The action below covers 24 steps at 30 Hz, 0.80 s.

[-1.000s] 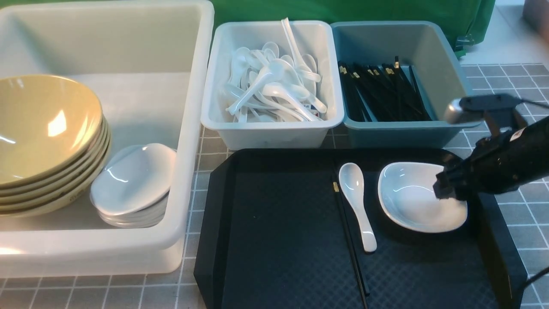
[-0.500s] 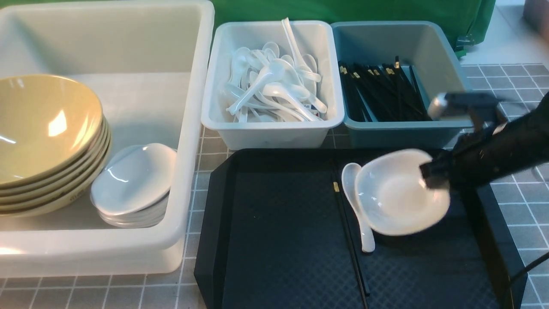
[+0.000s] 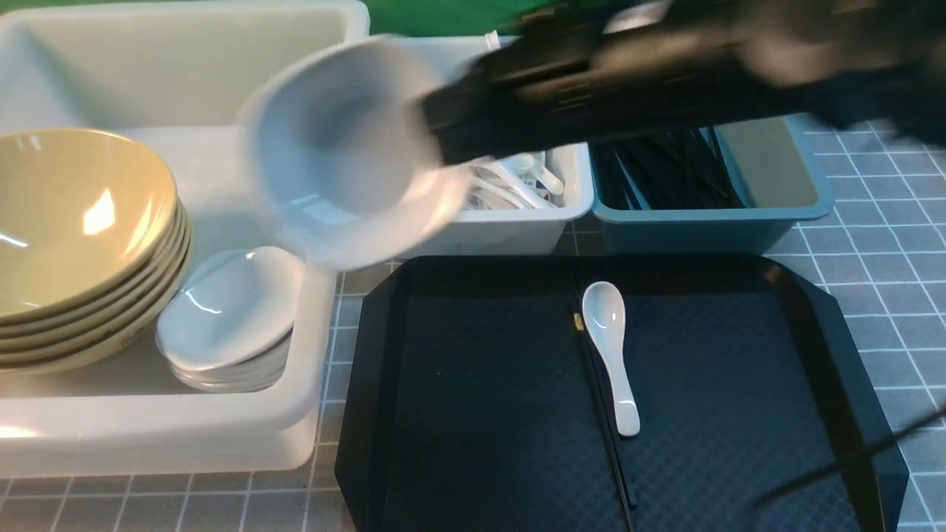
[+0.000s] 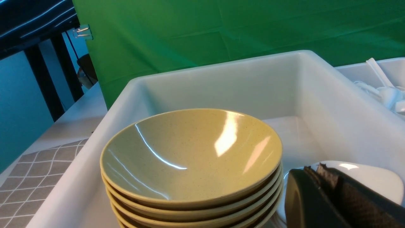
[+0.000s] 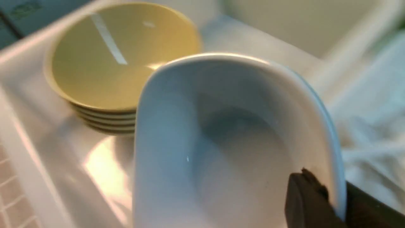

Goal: On grey table put chopsticks spoon bowls plates into blue grey white boxes.
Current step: 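Place the white bowl into the white bin on top of the stacked bowls with the right gripper, then reach down and grasp the white spoon resting in the bowl with the right gripper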

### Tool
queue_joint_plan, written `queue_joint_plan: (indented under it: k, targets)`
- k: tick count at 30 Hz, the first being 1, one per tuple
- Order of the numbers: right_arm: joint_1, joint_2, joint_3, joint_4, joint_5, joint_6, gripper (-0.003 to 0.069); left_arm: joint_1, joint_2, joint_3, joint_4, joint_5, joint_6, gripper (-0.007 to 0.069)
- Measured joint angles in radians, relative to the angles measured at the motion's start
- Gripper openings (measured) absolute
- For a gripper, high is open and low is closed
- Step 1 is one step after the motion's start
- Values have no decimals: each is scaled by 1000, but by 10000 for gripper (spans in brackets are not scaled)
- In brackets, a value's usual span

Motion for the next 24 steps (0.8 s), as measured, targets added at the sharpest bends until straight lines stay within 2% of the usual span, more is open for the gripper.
queue_joint_plan:
  k: [2, 7, 11, 12, 14, 17, 20, 24]
  targets:
    - [58, 111, -80, 4, -13, -5, 63, 0, 0, 0, 0, -1, 0, -8]
    - [101, 291, -225, 4, -34, -3, 116, 0, 0, 0, 0, -1, 0, -8]
    - [101, 354, -288, 4, -15, 17, 272, 0, 0, 0, 0, -1, 0, -8]
    - [101, 355, -289, 4, -11, 18, 290, 0, 0, 0, 0, -1, 0, -8]
    - [94, 347, -297, -1, 23, 18, 388, 0, 0, 0, 0, -1, 0, -8]
    - [72, 300, -297, -52, 97, 18, 444, 0, 0, 0, 0, -1, 8, -8]
    - [40, 212, -298, -163, 195, 18, 430, 0, 0, 0, 0, -1, 8, -8]
    - [-34, 103, -302, -379, 402, 102, 237, 0, 0, 0, 0, -1, 6, -8]
